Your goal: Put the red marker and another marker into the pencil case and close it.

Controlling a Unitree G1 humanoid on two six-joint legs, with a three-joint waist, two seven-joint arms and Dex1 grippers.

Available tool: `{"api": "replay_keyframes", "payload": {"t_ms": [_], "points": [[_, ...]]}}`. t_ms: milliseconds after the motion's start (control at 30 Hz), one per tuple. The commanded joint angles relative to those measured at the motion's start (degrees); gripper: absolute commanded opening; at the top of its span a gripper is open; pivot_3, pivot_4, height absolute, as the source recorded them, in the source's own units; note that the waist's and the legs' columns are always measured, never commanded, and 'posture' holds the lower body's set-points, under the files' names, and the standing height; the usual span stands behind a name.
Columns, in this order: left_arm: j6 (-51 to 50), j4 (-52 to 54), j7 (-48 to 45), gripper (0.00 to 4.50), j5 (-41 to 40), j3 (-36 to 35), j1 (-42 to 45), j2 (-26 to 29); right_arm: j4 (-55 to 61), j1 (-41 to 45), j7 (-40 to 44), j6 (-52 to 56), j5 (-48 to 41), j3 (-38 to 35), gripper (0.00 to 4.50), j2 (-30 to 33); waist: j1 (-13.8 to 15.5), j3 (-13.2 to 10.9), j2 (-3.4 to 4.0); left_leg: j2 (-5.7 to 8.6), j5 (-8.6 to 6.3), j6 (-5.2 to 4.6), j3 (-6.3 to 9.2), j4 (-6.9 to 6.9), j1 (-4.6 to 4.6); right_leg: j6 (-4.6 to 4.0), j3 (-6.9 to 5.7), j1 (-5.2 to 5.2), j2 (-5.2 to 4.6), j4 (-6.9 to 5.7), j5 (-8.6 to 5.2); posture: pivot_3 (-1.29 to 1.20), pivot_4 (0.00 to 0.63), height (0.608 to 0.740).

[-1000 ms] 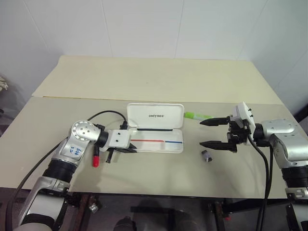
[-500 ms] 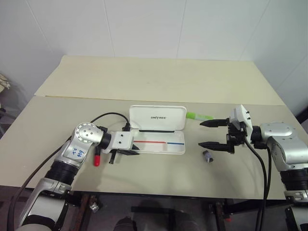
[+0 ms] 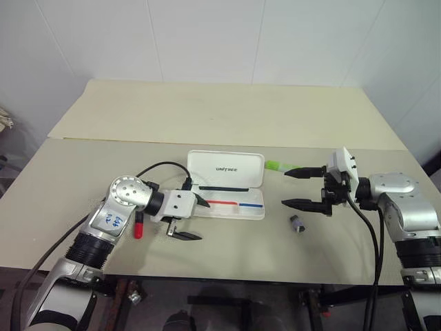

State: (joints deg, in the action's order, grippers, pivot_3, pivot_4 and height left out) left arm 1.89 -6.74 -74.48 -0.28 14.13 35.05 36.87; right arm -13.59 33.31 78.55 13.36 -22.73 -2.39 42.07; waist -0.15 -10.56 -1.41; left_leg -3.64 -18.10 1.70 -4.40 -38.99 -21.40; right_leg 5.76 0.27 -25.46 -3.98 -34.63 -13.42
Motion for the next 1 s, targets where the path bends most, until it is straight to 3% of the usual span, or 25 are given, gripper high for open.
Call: {"api": "replay_keyframes", "payload": {"t_ms": [33, 300, 433, 567, 633, 733, 867, 1000], "points": [[-1.57, 5.21, 1.84, 4.48, -2.01, -2.16, -1.37, 1.01, -0.26, 1.56, 0.87, -1.48, -0.16, 0.06, 4.5, -0.22, -0.01, 0.0, 0.0, 0.0, 0.0, 0.0, 0.0, 0.0, 0.0, 0.0, 0.0, 0.0, 0.0, 0.0, 0.0, 0.0, 0.15, 0.74], [-11.9, 19.97, 8.52, 4.48, -5.38, -7.63, -7.29, 2.89, -1.8, 2.44, 2.42, -2.41, -0.15, 0.74, 4.5, -0.48, -0.11, 0.0, 0.0, -0.02, -0.04, -0.06, -0.06, 0.01, 0.05, 0.02, 0.08, 0.0, 0.03, 0.01, 0.01, 0.0, 0.15, 0.74], [-23.11, 29.25, 20.22, 4.48, -5.05, -12.65, -10.93, -0.3, -4.09, 3.14, 3.94, -4.02, -0.9, 0.15, 4.5, -0.82, -0.04, -0.01, -0.01, -0.02, -0.04, -0.06, -0.08, 0.0, 0.08, 0.03, 0.13, 0.01, 0.03, 0.0, 0.02, 0.0, 0.15, 0.74], [-35.21, 37.01, 43.86, 4.48, -4.4, -20.48, -13.11, -17.47, -7.45, 4.63, 6.29, -5.42, -0.99, 0.4, 4.5, -0.7, 0.1, -0.01, -0.01, 0.02, -0.04, -0.07, -0.08, -0.04, 0.06, 0.16, 0.16, 0.08, 0.01, 0.09, 0.1, 0.0, 0.15, 0.74], [-37.78, 39.27, 48.72, 4.48, -3.02, -21.24, -14.34, -21.23, -8.75, 5.18, 7.57, -6.16, -0.66, 0.81, 4.5, -0.51, -0.01, -0.01, -0.02, 0.02, -0.06, -0.09, -0.09, -0.07, 0.04, 0.23, 0.19, 0.13, 0.02, 0.1, 0.21, 0.0, 0.15, 0.74], [-42.26, 42.73, 61.33, 4.48, -1.31, -23.7, -18.22, -31.05, -11.87, 7.28, 10.83, -7.6, -0.62, 1.45, 4.5, -0.71, -0.33, -0.01, -0.02, 0.01, -0.06, -0.09, -0.15, 0.02, 0.15, 0.21, 0.24, 0.14, 0.04, 0.24, 0.2, 0.0, 0.15, 0.74], [-42.92, 45.15, 71.32, 4.48, -0.58, -26.55, -22.52, -39.44, -16.11, 10.85, 12.2, -9.63, 0.04, 2.11, 4.5, -1.98, -0.34, -0.01, -0.03, 0.0, -0.06, -0.09, -0.16, -0.01, 0.19, 0.17, 0.26, 0.14, 0.06, 0.22, 0.21, 0.0, 0.15, 0.74], [-43.19, 46.9, 76.22, 4.48, -1.18, -27.04, -26.06, -43.41, -18.89, 13.16, 12.46, -11.25, 0.93, 2.75, 4.5, -3.23, -0.46, -0.02, -0.05, -0.01, -0.06, -0.08, -0.15, -0.01, 0.21, 0.12, 0.26, 0.15, 0.08, 0.25, 0.24, 0.0, 0.15, 0.74]]}}
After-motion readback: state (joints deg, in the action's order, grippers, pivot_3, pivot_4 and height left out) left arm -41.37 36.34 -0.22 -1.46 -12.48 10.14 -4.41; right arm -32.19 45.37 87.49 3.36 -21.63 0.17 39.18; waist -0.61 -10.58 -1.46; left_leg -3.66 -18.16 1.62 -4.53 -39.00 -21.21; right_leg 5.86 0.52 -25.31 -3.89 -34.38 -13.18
